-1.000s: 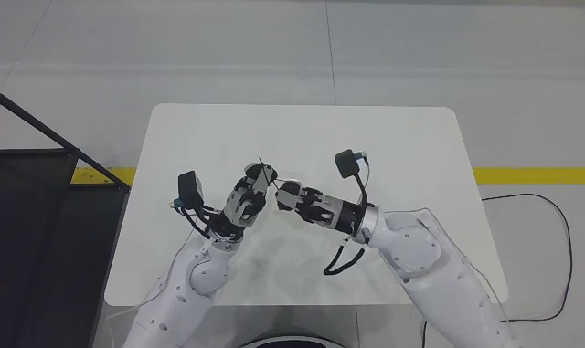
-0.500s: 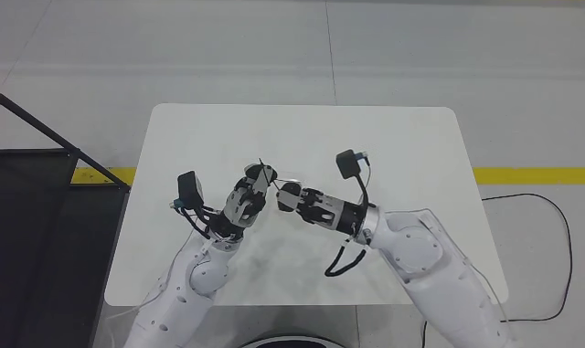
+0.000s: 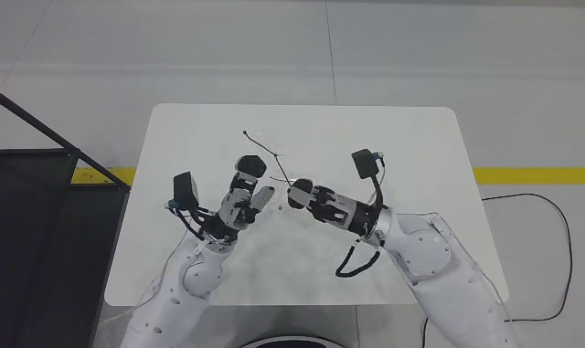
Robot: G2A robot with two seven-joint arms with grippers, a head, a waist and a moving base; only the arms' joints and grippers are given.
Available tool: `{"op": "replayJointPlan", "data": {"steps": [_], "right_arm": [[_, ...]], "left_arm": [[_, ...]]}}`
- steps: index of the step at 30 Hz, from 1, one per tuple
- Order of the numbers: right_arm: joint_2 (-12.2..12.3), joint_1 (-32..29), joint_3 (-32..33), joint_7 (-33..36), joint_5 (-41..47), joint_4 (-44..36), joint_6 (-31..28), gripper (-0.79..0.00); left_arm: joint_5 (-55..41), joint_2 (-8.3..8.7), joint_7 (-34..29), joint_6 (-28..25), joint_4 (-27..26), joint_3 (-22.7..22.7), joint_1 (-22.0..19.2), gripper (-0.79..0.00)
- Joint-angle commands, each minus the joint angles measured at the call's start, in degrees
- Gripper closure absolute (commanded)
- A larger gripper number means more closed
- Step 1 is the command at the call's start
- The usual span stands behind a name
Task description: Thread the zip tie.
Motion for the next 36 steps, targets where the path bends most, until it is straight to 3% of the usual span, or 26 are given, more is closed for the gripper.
{"op": "replayJointPlan", "data": {"steps": [1,8,14,16,19,30,36], "right_arm": [[0.15,-0.12,0.63,2.07,2.50,0.17,-1.06,0.000],[1.09,1.70,3.00,18.46,17.61,3.57,-6.36,0.000],[1.56,6.86,2.40,38.17,33.30,9.28,-6.50,0.000],[1.56,8.95,1.40,41.13,36.71,10.22,-3.55,0.000],[1.69,11.13,0.10,43.76,37.87,11.25,-0.92,0.000],[1.84,11.54,0.66,42.77,36.32,14.16,-1.59,0.000],[1.35,12.15,-1.14,43.79,39.34,13.80,-0.24,0.000]], "left_arm": [[-2.27,0.13,-0.56,-1.19,0.06,-0.87,0.38,-0.785],[-18.50,0.87,-8.91,-5.28,-0.17,-3.44,1.13,-0.785],[-39.28,2.18,-26.09,-4.40,-1.14,-3.65,0.70,-0.785],[-46.94,2.85,-34.16,-3.23,-1.82,-3.45,0.60,-0.785],[-55.66,3.84,-43.47,-0.62,-2.51,-5.11,0.23,-0.785],[-55.79,3.82,-43.47,-0.07,-2.71,-4.97,0.33,-0.785],[-65.21,4.11,-52.29,3.77,-3.87,-3.14,-0.01,-0.785]]}}
